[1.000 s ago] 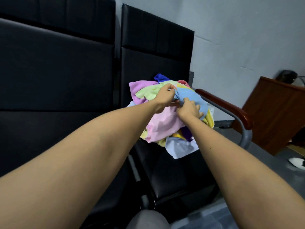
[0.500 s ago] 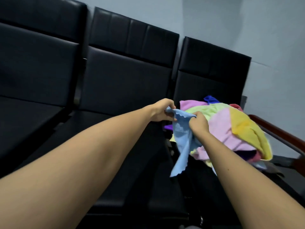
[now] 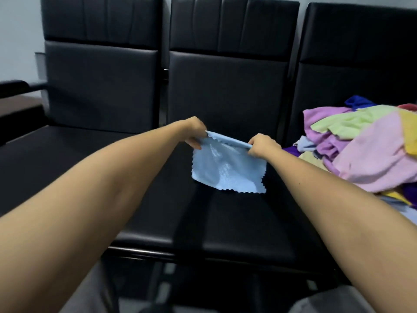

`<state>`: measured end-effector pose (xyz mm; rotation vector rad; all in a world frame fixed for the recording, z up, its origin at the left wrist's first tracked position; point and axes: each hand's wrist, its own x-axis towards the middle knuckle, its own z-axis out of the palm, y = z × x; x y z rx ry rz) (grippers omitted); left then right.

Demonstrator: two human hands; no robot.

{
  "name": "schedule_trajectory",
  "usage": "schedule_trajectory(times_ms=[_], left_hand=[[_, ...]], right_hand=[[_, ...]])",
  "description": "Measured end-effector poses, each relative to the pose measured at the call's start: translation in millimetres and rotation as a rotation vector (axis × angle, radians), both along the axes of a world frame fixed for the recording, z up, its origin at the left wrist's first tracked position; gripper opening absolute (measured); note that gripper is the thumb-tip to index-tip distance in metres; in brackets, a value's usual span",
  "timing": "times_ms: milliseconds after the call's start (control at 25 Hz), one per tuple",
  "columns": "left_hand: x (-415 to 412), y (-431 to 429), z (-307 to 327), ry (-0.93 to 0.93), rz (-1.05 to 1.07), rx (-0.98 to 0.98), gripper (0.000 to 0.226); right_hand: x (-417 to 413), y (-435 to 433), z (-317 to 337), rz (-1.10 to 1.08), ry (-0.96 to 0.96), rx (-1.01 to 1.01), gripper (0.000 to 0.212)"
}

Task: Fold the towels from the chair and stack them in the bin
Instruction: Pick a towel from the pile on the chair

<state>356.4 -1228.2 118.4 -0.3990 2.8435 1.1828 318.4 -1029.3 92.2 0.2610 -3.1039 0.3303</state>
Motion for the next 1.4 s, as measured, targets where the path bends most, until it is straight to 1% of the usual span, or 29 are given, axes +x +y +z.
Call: schedule_trajectory(times_ms=[80,120,160,200,240,280,320,360,400,440,520,600,640,680,720,760,840,880,920,960,1000,1040,1080,1120,1200,1240,1280,1360,1400], left_hand=[[-2,-16,-2,-0.001,0.147,0.065,0.026],[-3,-23,-3,0.002,0.21,0.124,0.032],[-6,-29,-4,0.007,0.252,0.202,0.033],[-10,-32,-5,0.024,0.279,0.307,0.031],[-17,-34,-5,0.059,0.299,0.437,0.027],[-23,-35,-5,0.115,0.313,0.57,0.022],[-29,-34,-3,0.186,0.317,0.677,0.018],[-32,-32,0,0.27,0.3,0.734,0.015],[-35,-31,3,0.361,0.256,0.733,0.017],[-35,-30,6,0.446,0.206,0.697,0.02],[-30,-30,11,0.568,0.113,0.551,0.02],[-19,-36,11,0.549,0.032,0.362,0.021],[-13,-39,9,0.477,-0.022,0.255,0.022],[-6,-42,6,0.36,-0.096,0.142,0.023],[3,-43,2,0.206,-0.18,0.018,0.024],[12,-42,-2,0.044,-0.259,-0.102,0.023],[30,-33,-15,-0.22,-0.346,-0.282,0.023],[37,-28,-23,-0.318,-0.36,-0.32,0.022],[44,-22,-33,-0.403,-0.364,-0.317,0.02],[48,-17,-41,-0.477,-0.363,-0.294,0.016],[51,-12,-47,-0.53,-0.366,-0.273,0.013],[52,-7,-54,-0.563,-0.37,-0.265,0.01],[51,-4,-58,-0.571,-0.37,-0.26,0.007],[49,-3,-60,-0.558,-0.363,-0.257,0.007],[43,-5,-62,-0.511,-0.33,-0.23,0.017],[40,-9,-64,-0.489,-0.308,-0.19,0.027],[38,-12,-65,-0.467,-0.286,-0.14,0.035],[35,-20,-65,-0.388,-0.237,-0.031,0.042],[34,-24,-65,-0.343,-0.223,0.02,0.04]], right_hand=[[-9,-4,-1,-0.026,-0.018,0.066,0.032],[-15,-6,-2,-0.042,-0.041,0.031,0.031],[-22,-8,-2,-0.052,-0.07,-0.067,0.027],[-30,-12,-2,-0.071,-0.111,-0.218,0.021],[-36,-17,0,-0.115,-0.141,-0.416,0.013],[-43,-23,4,-0.173,-0.167,-0.671,0.011],[-47,-29,8,-0.226,-0.181,-0.97,0.014],[-50,-32,12,-0.269,-0.181,-1.23,0.021],[-52,-33,16,-0.266,-0.152,-1.373,0.03],[-52,-33,20,-0.227,-0.109,-1.397,0.036],[-48,-27,27,-0.159,-0.006,-1.278,0.039],[-44,-18,27,-0.158,0.037,-1.108,0.037],[-41,-14,24,-0.172,0.009,-1.034,0.035],[-36,-9,20,-0.171,-0.074,-1.004,0.033],[-29,-2,12,-0.146,-0.182,-0.976,0.03],[-21,4,5,-0.102,-0.282,-0.899,0.024],[2,18,-11,-0.017,-0.446,-0.535,0.012],[15,25,-18,0.01,-0.563,-0.325,0.015],[26,32,-26,0.03,-0.691,-0.139,0.025],[34,35,-31,0.048,-0.79,0.005,0.033],[40,38,-33,0.064,-0.836,0.083,0.037],[43,40,-33,0.07,-0.824,0.1,0.039],[44,39,-30,0.079,-0.788,0.059,0.039],[45,36,-27,0.1,-0.741,-0.027,0.038],[51,23,-22,0.201,-0.661,-0.195,0.036],[54,15,-23,0.261,-0.658,-0.221,0.038],[57,7,-28,0.3,-0.685,-0.197,0.047],[60,-8,-48,0.306,-0.748,-0.017,0.074],[59,-11,-58,0.309,-0.713,0.1,0.077]])
